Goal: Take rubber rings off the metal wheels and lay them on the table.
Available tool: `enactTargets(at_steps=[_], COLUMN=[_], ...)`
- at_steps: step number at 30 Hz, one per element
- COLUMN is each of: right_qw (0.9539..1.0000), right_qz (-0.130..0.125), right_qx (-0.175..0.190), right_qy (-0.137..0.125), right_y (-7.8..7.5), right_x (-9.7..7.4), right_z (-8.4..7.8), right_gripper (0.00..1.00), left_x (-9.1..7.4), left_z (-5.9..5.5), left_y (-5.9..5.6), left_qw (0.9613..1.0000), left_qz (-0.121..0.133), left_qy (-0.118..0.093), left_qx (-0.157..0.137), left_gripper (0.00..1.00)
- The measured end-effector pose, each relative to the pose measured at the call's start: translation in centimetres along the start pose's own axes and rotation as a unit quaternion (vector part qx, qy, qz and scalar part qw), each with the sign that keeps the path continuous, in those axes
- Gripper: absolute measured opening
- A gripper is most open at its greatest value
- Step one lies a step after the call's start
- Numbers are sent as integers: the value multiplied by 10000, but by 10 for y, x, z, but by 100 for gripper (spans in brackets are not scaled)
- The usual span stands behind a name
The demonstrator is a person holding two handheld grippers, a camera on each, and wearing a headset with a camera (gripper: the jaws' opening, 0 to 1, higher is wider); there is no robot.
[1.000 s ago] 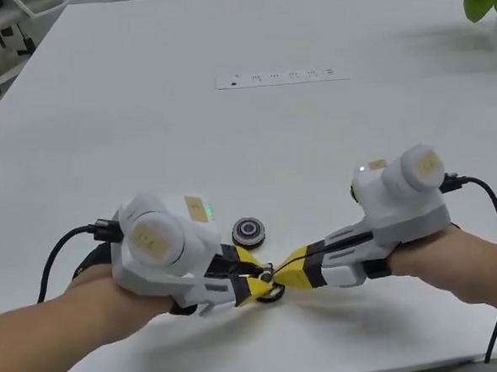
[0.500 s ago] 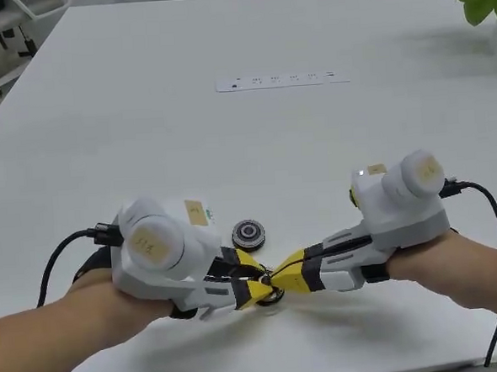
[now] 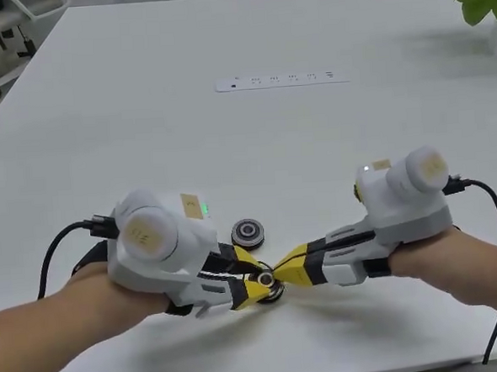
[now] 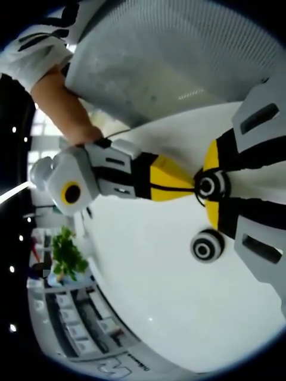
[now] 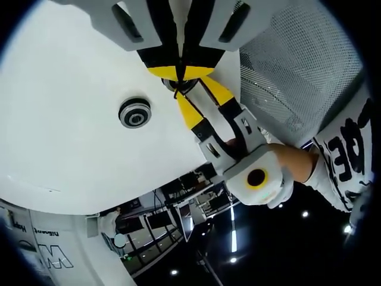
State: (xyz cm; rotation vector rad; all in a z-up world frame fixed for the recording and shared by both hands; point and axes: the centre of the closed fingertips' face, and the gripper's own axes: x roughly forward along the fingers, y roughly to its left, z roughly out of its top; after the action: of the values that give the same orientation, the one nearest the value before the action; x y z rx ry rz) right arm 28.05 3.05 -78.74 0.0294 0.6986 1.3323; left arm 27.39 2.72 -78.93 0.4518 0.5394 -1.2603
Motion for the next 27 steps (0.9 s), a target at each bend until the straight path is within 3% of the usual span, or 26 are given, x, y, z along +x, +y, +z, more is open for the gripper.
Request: enactTargets(at_steps=[27], right_qw=[9999], right_qz=[46], right_qx=[34], right_qy=[-106], right_y=[2], right_x=[-1], right_z=[6], right_gripper=[0], left_x=[-37], left_z=[17], left_y=[3], left_qw=[9985], left_qz=[122], left_qy=[-479], left_qx=[-234], left_gripper=[39])
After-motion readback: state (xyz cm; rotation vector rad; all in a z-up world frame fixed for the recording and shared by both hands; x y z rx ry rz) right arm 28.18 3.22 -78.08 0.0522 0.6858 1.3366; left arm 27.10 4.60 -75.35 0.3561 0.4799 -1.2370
